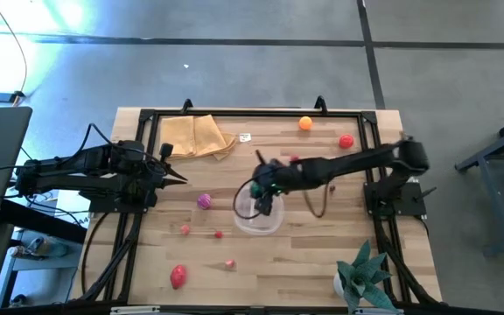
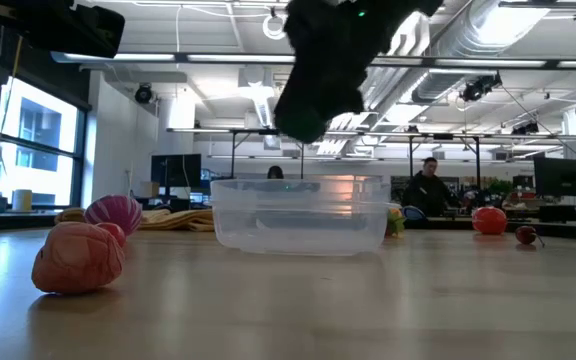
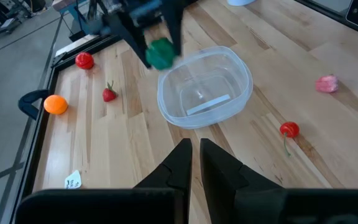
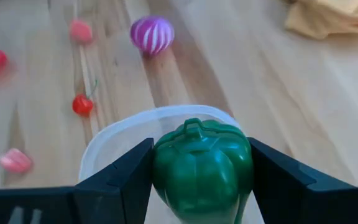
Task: Pick and placing Produce into tupperware
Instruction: Put the green bell pepper into the transparent bin
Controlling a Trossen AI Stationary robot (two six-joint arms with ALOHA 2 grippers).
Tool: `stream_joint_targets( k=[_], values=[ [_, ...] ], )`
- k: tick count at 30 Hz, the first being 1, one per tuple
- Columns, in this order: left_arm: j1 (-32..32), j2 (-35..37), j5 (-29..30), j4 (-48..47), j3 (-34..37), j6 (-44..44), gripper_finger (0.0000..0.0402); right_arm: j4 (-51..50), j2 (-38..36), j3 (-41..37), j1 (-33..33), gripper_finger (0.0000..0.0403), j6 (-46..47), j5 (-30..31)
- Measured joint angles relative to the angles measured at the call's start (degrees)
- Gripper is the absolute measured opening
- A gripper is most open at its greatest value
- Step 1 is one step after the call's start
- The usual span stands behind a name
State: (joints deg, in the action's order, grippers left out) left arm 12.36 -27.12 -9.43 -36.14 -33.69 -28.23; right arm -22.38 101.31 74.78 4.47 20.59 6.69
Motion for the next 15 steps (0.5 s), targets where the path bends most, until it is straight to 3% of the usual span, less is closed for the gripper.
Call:
stream_joint_targets(
  k=[7,15],
  values=[
    [0.00,0.01,0.00,0.02,0.00,0.00,0.0024,-6.19,8.62,6.71,1.30,0.0211,-1.61,0.53],
    [0.00,-0.01,0.00,0.00,0.00,0.00,0.0024,-7.08,12.66,7.00,1.24,0.0211,-1.68,0.23]
  ],
)
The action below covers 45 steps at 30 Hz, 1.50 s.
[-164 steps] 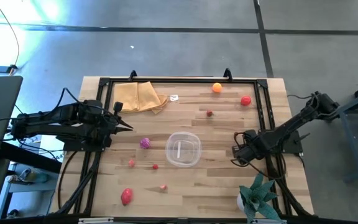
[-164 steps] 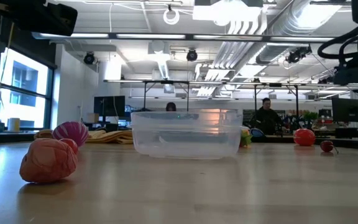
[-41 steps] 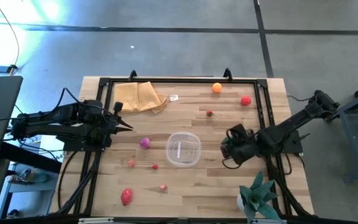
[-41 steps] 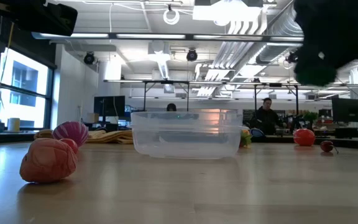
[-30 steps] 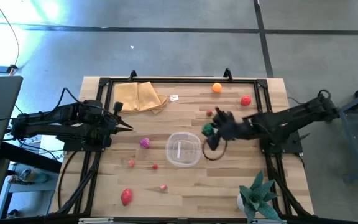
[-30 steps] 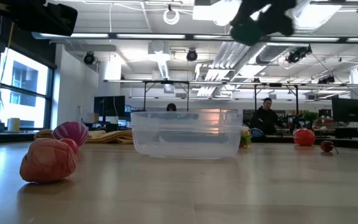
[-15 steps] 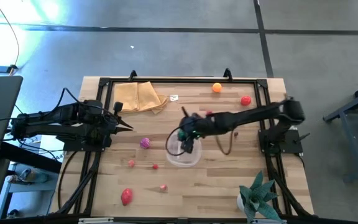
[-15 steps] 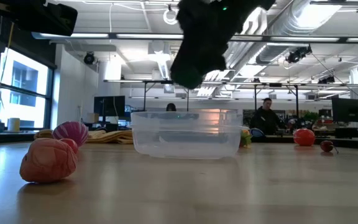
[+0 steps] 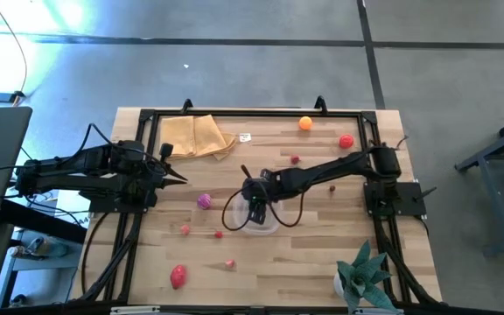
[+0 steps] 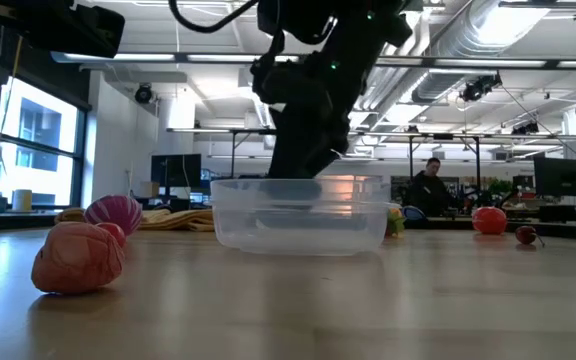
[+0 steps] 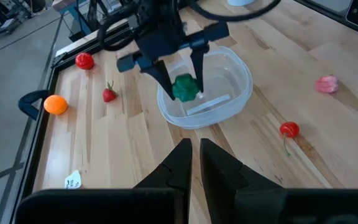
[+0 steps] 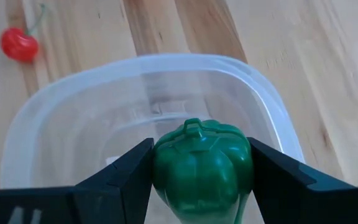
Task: Pick and placing Produce into tupperware
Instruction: Put the green bell pepper into the transparent bin, then put the top red cherry into the transparent bin
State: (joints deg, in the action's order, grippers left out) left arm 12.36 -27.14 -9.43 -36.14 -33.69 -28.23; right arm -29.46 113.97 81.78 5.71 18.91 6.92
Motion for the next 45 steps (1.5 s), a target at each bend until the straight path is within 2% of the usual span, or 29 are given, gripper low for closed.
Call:
stream_joint_targets(
  k=[25,39,45],
  values=[
    [0.00,0.02,0.02,0.00,0.00,-0.02,0.0024,1.26,1.60,-0.13,0.71,0.0229,-1.41,-0.72],
    [0.00,0.02,0.00,0.00,0.00,-0.01,0.0024,1.69,1.59,-0.13,0.71,0.0269,-1.31,0.24],
    [0.00,0.02,0.00,0.01,0.00,0.00,0.0024,-1.78,-3.08,-0.20,0.85,0.0270,1.02,4.58]
  ],
)
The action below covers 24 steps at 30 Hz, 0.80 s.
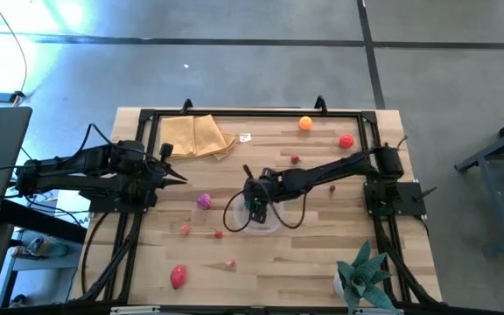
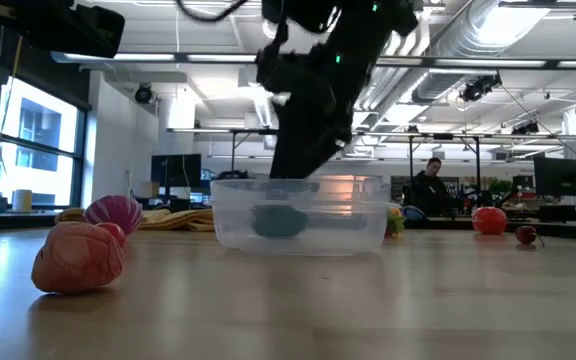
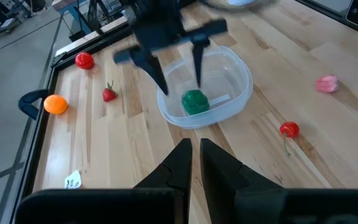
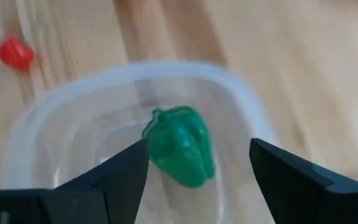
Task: Pick and placing Produce into tupperware
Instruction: Put the top red cherry into the transparent bin
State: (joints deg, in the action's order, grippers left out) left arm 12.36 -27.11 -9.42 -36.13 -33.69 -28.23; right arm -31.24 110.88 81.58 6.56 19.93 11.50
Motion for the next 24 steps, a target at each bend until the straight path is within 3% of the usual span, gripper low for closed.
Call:
stream_joint_targets(
  k=[4,7,11,15,20,24],
  values=[
    [0.00,-0.02,-0.01,-0.01,0.00,0.00,0.0024,-9.20,-6.40,0.00,1.27,0.0266,8.52,8.03],
    [0.00,-0.02,0.00,-0.01,0.00,-0.01,0.0024,-21.42,-11.01,0.04,2.31,0.0261,21.68,12.80],
    [0.00,-0.01,-0.01,-0.01,0.00,-0.01,0.0024,-40.05,-14.34,0.07,2.53,0.0259,42.18,12.63],
    [0.00,-0.02,-0.01,-0.01,0.00,0.00,0.0024,-52.80,-15.45,0.06,2.14,0.0259,53.58,13.42],
    [0.00,0.00,0.00,-0.01,0.00,0.00,0.0024,-56.50,-15.61,-1.29,0.81,0.0259,54.62,12.60],
    [0.00,-0.01,-0.01,-0.01,0.00,0.00,0.0024,-51.98,-20.60,-8.80,0.12,0.0258,56.52,10.96]
  ],
)
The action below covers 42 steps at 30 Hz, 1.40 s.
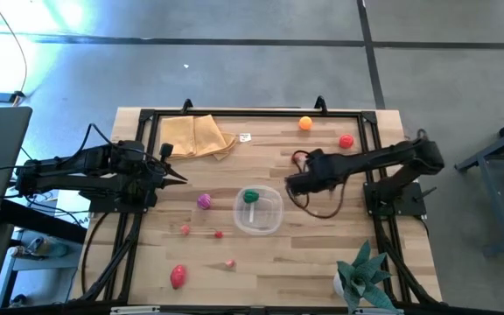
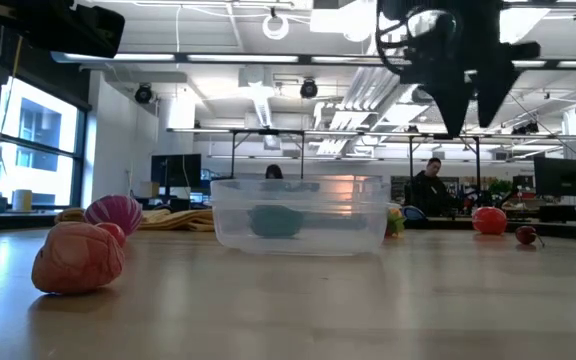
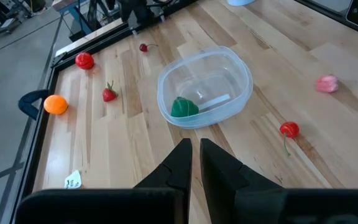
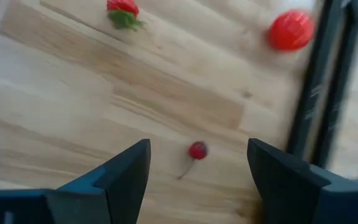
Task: Pick and placing Produce into tupperware
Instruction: Put the top red cherry into the transparent bin
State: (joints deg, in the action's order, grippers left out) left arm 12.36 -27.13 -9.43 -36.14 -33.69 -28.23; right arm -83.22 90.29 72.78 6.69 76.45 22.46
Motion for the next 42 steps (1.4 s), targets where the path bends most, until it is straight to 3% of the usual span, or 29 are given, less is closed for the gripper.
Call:
stream_joint_targets(
  k=[6,15,27,42],
  values=[
    [0.00,0.01,0.01,0.00,0.00,0.00,0.0024,15.63,-14.56,-16.63,0.04,0.0258,5.29,-4.36],
    [0.00,0.01,0.01,0.00,0.00,-0.01,0.0024,23.25,-25.76,-31.71,-2.62,0.0258,11.17,-10.90],
    [0.00,-0.01,0.02,0.00,0.00,0.00,0.0024,36.52,-26.30,-42.05,-8.55,0.0258,7.54,-13.58],
    [0.00,0.01,0.02,-0.02,0.00,0.00,0.0024,42.30,-18.59,-43.50,-11.62,0.0258,4.98,-13.91]
  ],
)
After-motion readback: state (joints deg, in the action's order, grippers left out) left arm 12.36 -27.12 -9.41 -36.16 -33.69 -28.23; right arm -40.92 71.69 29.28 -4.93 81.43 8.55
